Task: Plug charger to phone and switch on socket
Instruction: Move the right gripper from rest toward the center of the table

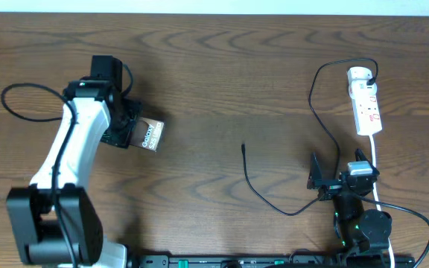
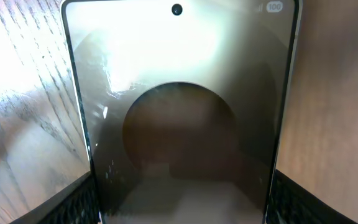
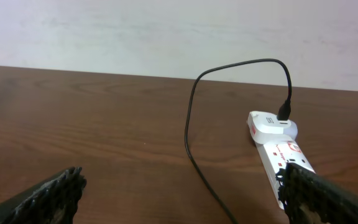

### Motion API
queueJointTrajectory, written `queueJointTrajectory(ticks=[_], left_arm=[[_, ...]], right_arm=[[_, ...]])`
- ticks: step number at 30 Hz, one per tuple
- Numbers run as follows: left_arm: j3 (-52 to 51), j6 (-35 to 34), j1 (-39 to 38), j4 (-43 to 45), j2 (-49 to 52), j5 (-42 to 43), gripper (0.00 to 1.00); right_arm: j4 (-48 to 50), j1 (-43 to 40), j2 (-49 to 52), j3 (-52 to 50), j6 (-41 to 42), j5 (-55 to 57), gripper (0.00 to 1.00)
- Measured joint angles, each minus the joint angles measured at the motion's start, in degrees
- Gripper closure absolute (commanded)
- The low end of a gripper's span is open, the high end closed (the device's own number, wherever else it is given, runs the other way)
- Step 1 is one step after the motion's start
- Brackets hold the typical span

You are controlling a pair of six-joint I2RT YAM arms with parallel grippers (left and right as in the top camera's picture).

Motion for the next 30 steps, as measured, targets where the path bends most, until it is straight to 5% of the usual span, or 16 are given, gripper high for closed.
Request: queueJointTrajectory(ticks=[18, 30], left_arm=[[-0.1, 0.0, -0.2, 0.6, 3.3, -0.1, 0.93], [-0.1, 0.0, -0.2, 1.9, 3.3, -0.1, 0.93]], right_arm=[[1.6, 0.0, 3.1, 4.3, 4.1, -3.7, 0.01], [-7.0, 0.0, 44.9, 36.6, 3.6, -16.1, 0.01]])
